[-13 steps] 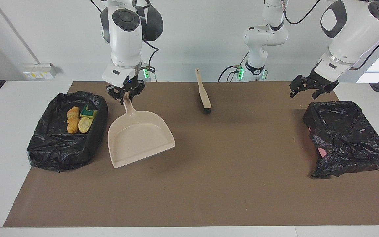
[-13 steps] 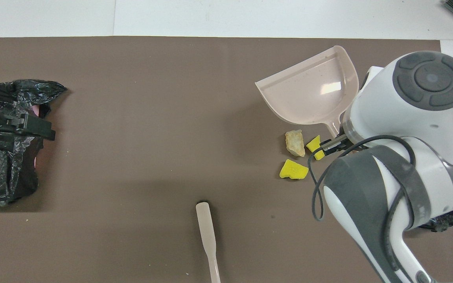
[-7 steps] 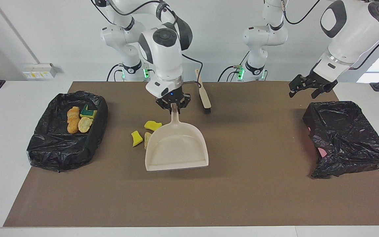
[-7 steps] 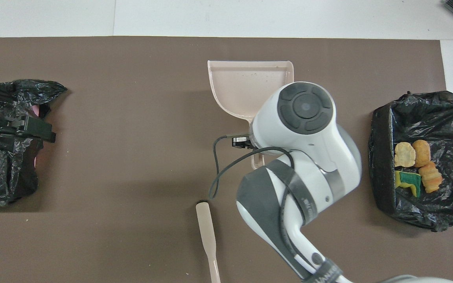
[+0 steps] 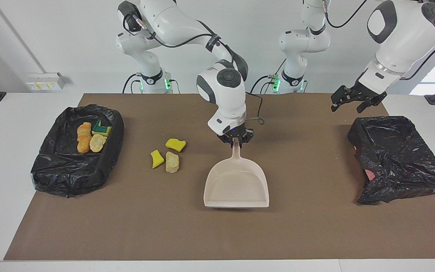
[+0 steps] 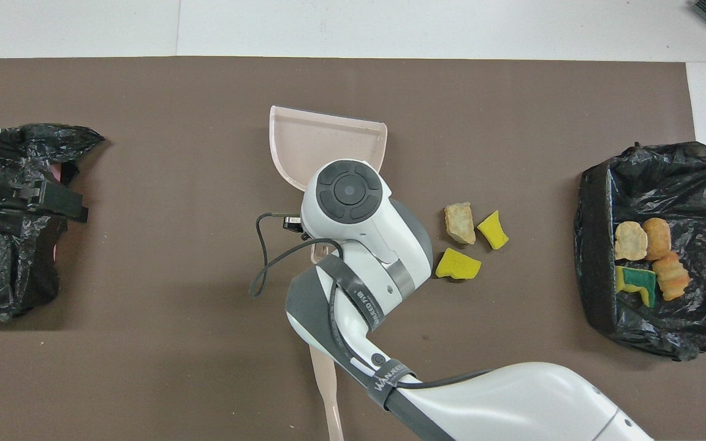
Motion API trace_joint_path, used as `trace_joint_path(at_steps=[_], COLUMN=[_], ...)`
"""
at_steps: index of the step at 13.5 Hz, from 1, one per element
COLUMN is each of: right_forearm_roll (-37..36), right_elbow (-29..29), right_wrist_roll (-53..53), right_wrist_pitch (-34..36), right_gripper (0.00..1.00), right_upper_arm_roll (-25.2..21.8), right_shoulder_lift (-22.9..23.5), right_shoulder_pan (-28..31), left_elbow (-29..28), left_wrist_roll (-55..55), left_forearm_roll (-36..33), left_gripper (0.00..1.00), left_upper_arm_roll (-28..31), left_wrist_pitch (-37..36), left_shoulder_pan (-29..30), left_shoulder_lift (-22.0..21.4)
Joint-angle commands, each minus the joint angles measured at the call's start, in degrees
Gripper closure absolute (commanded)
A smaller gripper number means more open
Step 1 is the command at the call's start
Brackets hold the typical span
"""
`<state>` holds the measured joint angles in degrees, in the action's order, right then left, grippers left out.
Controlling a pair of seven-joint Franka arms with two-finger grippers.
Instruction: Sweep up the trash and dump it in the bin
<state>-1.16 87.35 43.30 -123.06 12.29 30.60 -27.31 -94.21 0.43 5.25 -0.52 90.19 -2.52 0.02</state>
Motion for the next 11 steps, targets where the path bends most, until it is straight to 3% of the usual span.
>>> trace_joint_path(at_steps=[1, 5, 6, 7, 10, 11], right_forearm_roll=[-3.04, -4.38, -4.29, -4.29, -4.29, -4.29], right_elbow=[-2.27, -0.87, -0.26, 0.36, 0.72, 0.80], right_wrist_roll=[0.55, 0.56, 0.56, 0.47, 0.29, -0.14], right_wrist_pitch=[-0.77, -2.71, -2.97, -3.24, -2.02, -0.88], right_gripper=[1.00, 1.00, 0.87, 0.66, 0.47, 0.25], right_upper_arm_roll=[-0.08, 0.01, 0.01, 0.01, 0.01, 0.01], right_shoulder_lift=[2.62, 2.98, 2.98, 2.98, 1.58, 0.18], right_shoulder_pan=[-0.19, -0.90, -0.64, -0.29, 0.24, 0.77], left_elbow=[-1.77, -1.86, -1.95, -2.03, -2.03, -1.95], left_wrist_roll=[0.28, 0.28, 0.37, 0.37, 0.37, 0.37], left_forearm_roll=[0.55, 0.55, 0.55, 0.55, 0.55, 0.55], left_gripper=[0.00, 0.00, 0.00, 0.00, 0.00, 0.00], left_upper_arm_roll=[0.08, 0.08, 0.08, 0.08, 0.08, 0.08], left_wrist_pitch=[-0.37, -0.11, -0.10, -0.19, -0.19, 0.07], left_shoulder_pan=[-0.03, -0.03, -0.03, -0.03, -0.03, -0.03], left_shoulder_lift=[-1.60, -1.69, -1.69, -1.69, -1.77, -1.69])
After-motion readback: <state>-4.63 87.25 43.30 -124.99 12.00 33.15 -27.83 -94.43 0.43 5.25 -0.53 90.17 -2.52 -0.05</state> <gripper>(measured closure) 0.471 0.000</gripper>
